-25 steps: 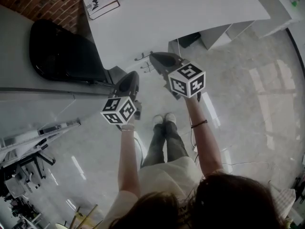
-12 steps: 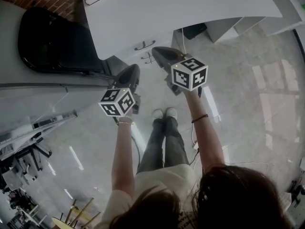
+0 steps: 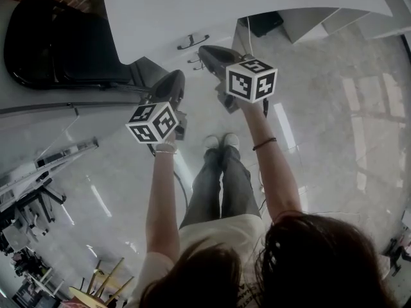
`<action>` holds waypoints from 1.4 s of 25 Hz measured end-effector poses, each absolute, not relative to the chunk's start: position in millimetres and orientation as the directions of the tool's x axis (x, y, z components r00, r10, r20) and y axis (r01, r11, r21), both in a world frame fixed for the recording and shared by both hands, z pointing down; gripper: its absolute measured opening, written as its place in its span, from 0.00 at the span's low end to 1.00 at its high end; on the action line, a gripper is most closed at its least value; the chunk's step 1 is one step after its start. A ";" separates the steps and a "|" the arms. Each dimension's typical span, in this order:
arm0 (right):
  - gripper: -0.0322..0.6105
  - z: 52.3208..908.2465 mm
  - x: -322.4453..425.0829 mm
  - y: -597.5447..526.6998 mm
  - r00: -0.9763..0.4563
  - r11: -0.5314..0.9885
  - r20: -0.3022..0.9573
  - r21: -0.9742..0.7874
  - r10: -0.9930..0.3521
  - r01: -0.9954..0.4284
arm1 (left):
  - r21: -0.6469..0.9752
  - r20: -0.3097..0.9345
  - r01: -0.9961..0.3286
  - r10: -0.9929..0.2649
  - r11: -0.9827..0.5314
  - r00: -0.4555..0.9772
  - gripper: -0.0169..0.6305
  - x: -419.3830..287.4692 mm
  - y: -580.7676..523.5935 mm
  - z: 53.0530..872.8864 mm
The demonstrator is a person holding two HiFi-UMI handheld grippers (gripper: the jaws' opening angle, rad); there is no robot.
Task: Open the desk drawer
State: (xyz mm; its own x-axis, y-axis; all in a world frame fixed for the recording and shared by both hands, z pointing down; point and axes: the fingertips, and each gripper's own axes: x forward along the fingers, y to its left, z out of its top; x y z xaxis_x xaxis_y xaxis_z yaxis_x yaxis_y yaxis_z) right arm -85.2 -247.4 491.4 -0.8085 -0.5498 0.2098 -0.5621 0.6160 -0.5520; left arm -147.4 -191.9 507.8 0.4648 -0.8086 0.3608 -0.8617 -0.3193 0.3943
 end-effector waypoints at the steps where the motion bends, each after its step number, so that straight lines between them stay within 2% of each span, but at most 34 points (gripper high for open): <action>1: 0.05 496.7 -84.8 -248.7 -0.809 0.613 0.210 -0.557 -0.549 -0.560 | 0.395 0.359 -0.862 -0.810 -0.319 0.464 0.01 -146.3 -193.9 512.4; 15: 0.05 562.6 -85.7 -284.4 -0.805 0.491 0.160 -0.719 -0.571 -0.491 | 0.337 0.339 -0.906 -0.865 -0.256 0.370 0.01 -154.8 -225.5 565.0; 25: 0.06 605.7 -88.6 -301.7 -0.791 0.358 0.204 -0.807 -0.577 -0.469 | 0.334 0.345 -0.917 -0.877 -0.218 0.334 0.01 -151.3 -237.8 587.4; 27: 0.14 612.2 -89.6 -303.2 -0.792 0.324 0.198 -0.835 -0.578 -0.445 | 0.335 0.346 -0.917 -0.878 -0.214 0.332 0.01 -152.1 -239.3 590.3; 35: 0.19 626.3 -95.6 -315.7 -0.792 0.270 0.199 -0.869 -0.578 -0.416 | 0.335 0.349 -0.923 -0.884 -0.191 0.310 0.01 -156.2 -245.8 598.1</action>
